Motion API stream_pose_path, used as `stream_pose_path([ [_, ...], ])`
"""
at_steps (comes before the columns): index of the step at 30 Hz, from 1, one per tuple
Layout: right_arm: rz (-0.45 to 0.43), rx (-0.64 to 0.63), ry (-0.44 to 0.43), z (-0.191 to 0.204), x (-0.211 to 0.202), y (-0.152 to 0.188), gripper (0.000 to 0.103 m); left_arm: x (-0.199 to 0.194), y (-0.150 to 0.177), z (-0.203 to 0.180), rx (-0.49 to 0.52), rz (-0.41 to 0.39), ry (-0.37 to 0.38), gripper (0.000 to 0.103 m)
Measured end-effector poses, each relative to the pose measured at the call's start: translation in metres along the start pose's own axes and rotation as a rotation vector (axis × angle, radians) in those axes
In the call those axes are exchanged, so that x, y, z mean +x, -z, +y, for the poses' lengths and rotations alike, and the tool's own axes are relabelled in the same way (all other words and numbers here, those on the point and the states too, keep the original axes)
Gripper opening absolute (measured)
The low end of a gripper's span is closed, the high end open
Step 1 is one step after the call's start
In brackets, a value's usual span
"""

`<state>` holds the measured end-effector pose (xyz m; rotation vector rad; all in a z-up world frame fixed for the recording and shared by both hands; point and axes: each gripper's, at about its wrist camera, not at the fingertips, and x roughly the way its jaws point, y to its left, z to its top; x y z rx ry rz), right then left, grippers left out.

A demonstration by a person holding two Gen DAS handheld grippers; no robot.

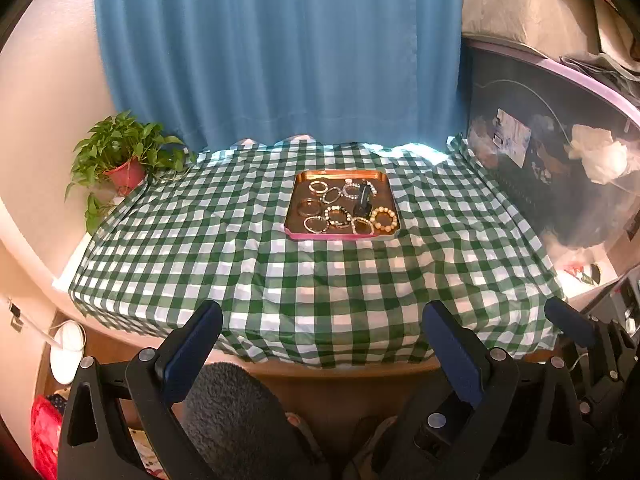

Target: Organize jewelry

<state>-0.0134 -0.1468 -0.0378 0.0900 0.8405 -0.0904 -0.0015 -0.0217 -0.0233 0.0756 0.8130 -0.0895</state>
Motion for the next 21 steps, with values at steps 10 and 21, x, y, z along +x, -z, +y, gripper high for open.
stream_pose_path([
  [10, 0.001, 0.001, 0.001, 0.0001, -0.0008, 0.0, 0.1, -0.0007, 0.0001, 0.0003, 0.002, 0.001, 0.006, 0.1],
  [21, 0.002, -0.001, -0.001, 0.0, -0.0011, 0.0008, 0.1, -0.0012, 0.0004, -0.0015, 0.0, -0.002, 0.0, 0.1],
])
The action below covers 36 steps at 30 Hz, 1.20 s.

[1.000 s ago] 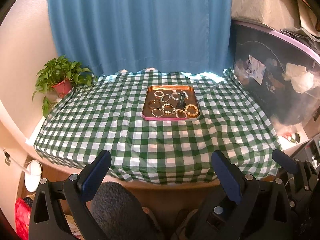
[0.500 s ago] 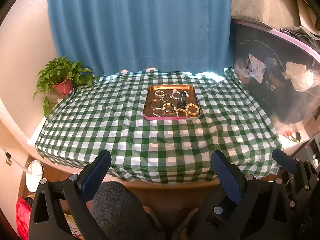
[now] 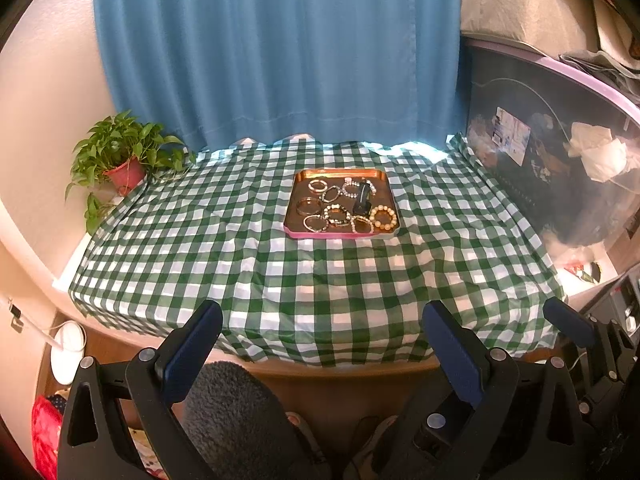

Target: Organize jewelry

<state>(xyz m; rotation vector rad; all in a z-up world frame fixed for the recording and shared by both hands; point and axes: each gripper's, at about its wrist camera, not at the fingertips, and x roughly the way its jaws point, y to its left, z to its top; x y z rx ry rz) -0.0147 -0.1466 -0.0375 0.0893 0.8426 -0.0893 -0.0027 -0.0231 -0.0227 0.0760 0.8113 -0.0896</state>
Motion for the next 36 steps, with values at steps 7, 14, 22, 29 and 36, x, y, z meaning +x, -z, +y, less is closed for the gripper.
stream_pose_path([
  [7, 0.004, 0.004, -0.002, 0.0, 0.0005, -0.0002, 0.1, 0.0001, 0.0025, -0.0016, 0.004, 0.004, -0.001, 0.1],
  [14, 0.003, 0.002, -0.003, 0.0001, 0.0006, -0.0003, 0.1, 0.0004, 0.0022, -0.0013, 0.004, 0.004, -0.001, 0.1],
  [22, 0.003, 0.003, -0.004, 0.0, 0.0006, -0.0007, 0.1, 0.0009, 0.0022, -0.0001, 0.005, 0.005, 0.0, 0.1],
  [29, 0.003, 0.003, -0.005, 0.0002, 0.0003, -0.0009, 0.1, 0.0013, 0.0006, 0.0007, 0.007, 0.006, 0.0, 0.1],
  [36, 0.007, 0.004, -0.006, 0.0005, -0.0003, -0.0011, 0.1, 0.0009, 0.0044, 0.0026, 0.01, 0.01, -0.002, 0.1],
])
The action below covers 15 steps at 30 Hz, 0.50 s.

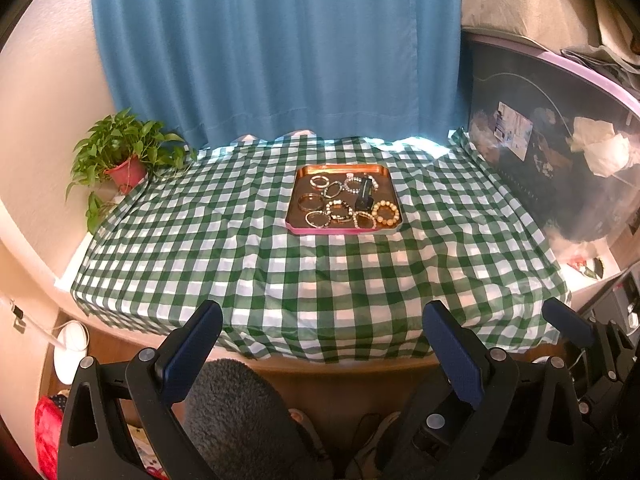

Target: Organize jewelry

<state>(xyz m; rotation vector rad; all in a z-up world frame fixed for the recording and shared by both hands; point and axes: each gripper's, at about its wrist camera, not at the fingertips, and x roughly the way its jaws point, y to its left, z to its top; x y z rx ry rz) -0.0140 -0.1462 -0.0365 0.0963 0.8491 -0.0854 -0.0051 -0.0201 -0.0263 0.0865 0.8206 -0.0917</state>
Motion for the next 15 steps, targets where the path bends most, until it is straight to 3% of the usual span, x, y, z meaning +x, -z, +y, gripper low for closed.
stream_pose_path([
  [15, 0.005, 0.002, 0.0, -0.0005, 0.0009, -0.0003, 0.1, 0.0003, -0.0003, -0.0003, 0.0, 0.003, 0.001, 0.1],
])
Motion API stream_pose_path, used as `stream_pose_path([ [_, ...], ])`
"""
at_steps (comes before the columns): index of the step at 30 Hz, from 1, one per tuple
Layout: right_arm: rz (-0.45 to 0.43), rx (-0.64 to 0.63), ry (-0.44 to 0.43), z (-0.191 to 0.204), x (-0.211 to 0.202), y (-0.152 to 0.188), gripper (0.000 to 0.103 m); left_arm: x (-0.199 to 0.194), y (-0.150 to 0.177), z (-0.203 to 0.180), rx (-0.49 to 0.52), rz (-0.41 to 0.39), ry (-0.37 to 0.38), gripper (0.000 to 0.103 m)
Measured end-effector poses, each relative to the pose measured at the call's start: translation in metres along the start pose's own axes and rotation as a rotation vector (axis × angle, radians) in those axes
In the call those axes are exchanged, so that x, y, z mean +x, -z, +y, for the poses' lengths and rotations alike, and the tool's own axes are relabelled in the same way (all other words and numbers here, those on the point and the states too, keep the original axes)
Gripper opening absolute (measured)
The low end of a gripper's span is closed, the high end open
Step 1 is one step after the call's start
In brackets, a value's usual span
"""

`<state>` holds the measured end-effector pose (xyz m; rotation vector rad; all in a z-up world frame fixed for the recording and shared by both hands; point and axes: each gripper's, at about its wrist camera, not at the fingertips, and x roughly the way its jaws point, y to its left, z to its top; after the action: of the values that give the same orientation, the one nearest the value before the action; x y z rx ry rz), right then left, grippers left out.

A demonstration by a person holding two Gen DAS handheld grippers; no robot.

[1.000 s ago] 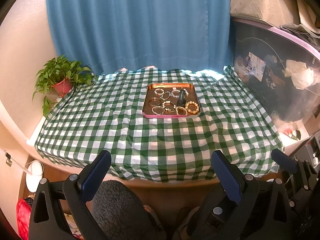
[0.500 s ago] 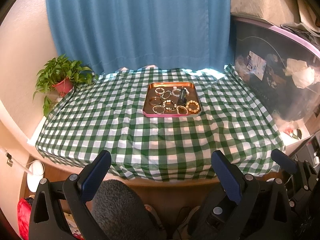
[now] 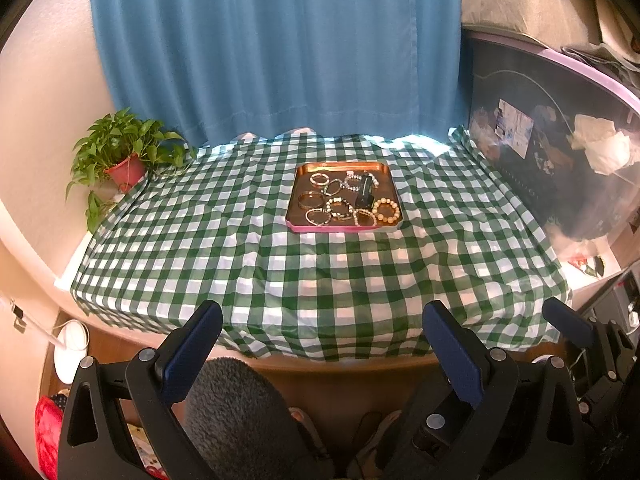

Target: Organize jewelry

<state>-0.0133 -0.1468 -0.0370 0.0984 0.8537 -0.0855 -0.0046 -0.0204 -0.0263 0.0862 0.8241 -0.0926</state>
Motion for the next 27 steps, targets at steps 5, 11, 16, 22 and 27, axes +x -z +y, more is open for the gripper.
stream_pose_path([
  [5, -0.002, 0.0, 0.0, -0.0004, -0.0004, 0.0001, 0.1, 0.0005, -0.0011, -0.0029, -0.003, -0.002, -0.003, 0.1],
  [11, 0.001, -0.001, -0.003, -0.0008, 0.0004, -0.0003, 0.1, 0.0009, -0.0016, -0.0025, -0.002, 0.001, -0.003, 0.1],
  [16, 0.005, -0.001, -0.004, 0.0008, -0.0008, 0.0012, 0.1, 0.0014, -0.0002, -0.0006, 0.0, 0.001, -0.003, 0.1],
  [22, 0.005, -0.001, -0.002, 0.0001, 0.0009, -0.0002, 0.1, 0.0012, 0.0005, -0.0001, 0.0, 0.002, -0.002, 0.1],
  [27, 0.004, -0.001, -0.003, 0.0007, 0.0006, 0.0004, 0.1, 0.0021, -0.0004, -0.0004, 0.001, 0.003, -0.003, 0.1],
])
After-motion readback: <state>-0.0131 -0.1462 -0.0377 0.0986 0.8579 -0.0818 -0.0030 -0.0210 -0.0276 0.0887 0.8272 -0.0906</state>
